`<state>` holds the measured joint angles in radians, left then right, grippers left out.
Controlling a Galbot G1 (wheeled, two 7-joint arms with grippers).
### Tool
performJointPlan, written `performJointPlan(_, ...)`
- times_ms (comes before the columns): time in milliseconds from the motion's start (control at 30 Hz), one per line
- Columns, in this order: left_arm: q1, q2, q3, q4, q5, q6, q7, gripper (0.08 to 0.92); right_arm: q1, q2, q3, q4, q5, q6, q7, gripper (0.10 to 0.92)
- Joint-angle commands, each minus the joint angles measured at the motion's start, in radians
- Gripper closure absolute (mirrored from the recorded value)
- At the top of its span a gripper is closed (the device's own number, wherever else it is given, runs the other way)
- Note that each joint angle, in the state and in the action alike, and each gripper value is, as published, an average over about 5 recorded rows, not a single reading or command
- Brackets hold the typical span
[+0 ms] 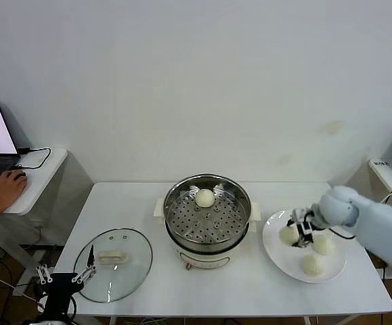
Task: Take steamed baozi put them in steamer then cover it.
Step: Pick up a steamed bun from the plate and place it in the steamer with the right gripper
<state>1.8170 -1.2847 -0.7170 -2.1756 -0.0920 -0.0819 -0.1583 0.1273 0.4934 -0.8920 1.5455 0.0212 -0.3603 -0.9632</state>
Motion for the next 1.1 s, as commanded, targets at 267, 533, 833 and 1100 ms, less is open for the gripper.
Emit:
performJointPlan(267, -0.01, 0.013, 0.006, -0.011, -0.011, 0.001, -0.001, 0.177, 0.631, 0.07, -0.324, 0.128, 0.306, -0.116, 0.019, 0.354)
performJointPlan(533, -0.025, 0.016, 0.001, -0.006, -0.017, 0.003, -0.002, 0.177, 0.609, 0.346, -0.359, 0.139, 0.526, -0.254, 0.158, 0.347)
performJointPlan(833, -0.034, 0.004, -0.012, 0.002, -0.015, 0.003, -0.002, 0.177, 0.431, 0.583, -0.322, 0.004, 0.573, -0.335, 0.259, 0.347)
performJointPlan(1100, -0.041, -0.017, -0.015, 0.008, -0.01, 0.001, -0.003, 0.177, 0.324, 0.683, -0.334, -0.095, 0.552, -0.366, 0.304, 0.347)
